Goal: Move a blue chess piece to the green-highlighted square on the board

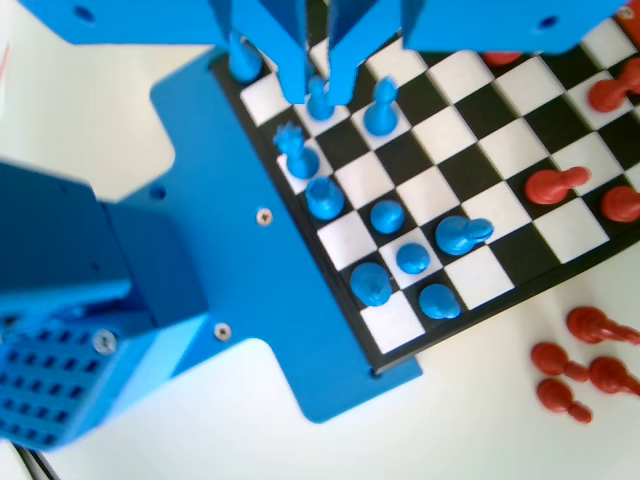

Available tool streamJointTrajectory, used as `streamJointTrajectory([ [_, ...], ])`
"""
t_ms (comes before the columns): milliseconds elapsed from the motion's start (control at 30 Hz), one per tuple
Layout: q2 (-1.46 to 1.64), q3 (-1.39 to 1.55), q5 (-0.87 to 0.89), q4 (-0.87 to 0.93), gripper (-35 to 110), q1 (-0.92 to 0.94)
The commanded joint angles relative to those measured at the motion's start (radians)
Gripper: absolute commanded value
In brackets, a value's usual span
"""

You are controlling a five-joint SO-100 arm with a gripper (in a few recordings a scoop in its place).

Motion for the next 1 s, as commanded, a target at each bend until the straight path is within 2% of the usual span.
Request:
streamJointTrajectory([
  [0,0.103,0.021,-0.087,0.003,11,0.000],
  [367,0.215,0.103,-0.184,-0.057,13,0.064],
  [967,0.204,0.333,-0.213,-0.330,13,0.107],
])
